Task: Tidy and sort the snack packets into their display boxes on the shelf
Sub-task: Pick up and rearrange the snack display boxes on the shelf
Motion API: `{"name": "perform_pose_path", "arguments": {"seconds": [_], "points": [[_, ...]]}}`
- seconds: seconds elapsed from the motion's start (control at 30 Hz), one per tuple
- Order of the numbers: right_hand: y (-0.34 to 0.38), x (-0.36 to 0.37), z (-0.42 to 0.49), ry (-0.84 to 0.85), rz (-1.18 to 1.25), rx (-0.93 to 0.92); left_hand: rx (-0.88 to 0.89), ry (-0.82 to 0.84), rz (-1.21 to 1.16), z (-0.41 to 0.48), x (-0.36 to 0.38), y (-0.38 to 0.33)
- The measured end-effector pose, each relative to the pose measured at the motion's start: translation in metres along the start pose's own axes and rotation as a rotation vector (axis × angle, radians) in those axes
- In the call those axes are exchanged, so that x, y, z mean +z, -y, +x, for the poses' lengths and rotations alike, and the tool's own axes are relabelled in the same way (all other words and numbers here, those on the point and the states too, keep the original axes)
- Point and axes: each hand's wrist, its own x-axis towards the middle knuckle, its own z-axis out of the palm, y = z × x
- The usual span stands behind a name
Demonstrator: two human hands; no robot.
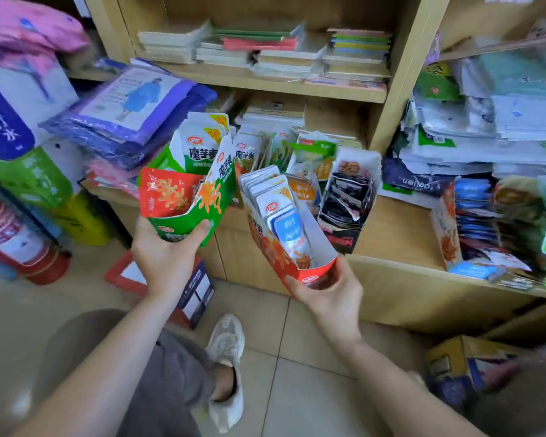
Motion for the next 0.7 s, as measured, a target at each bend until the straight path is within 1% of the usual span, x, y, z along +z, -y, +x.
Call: {"name": "perform_pose_path", "arguments": {"seconds": [0.1,0.23,0.4,0.5,0.7], "points": [[-0.014,0.017,-0.008,-0.034,-0.089,0.017,-0.033,-0.01,-0.005,-0.002,-0.012,0.014],[-0.022,0.018,-0.013,-0.14,-0.132,0.034,-0.098,-0.005,-0.012,-0.009,-0.021,0.026],[-0.032,0.003,-0.011,-0.306,-0.161,0.113,-0.163,0.027,0.005,-0.019,-0.016,0.026],[-0.035,-0.009,-0.008,-0.389,-0.166,0.128,-0.182,0.037,0.003,-0.023,-0.008,0.023],[-0.036,-0.049,0.01,-0.539,-0.165,0.154,-0.161,0.047,0.048,-0.037,0.01,0.01]]}}
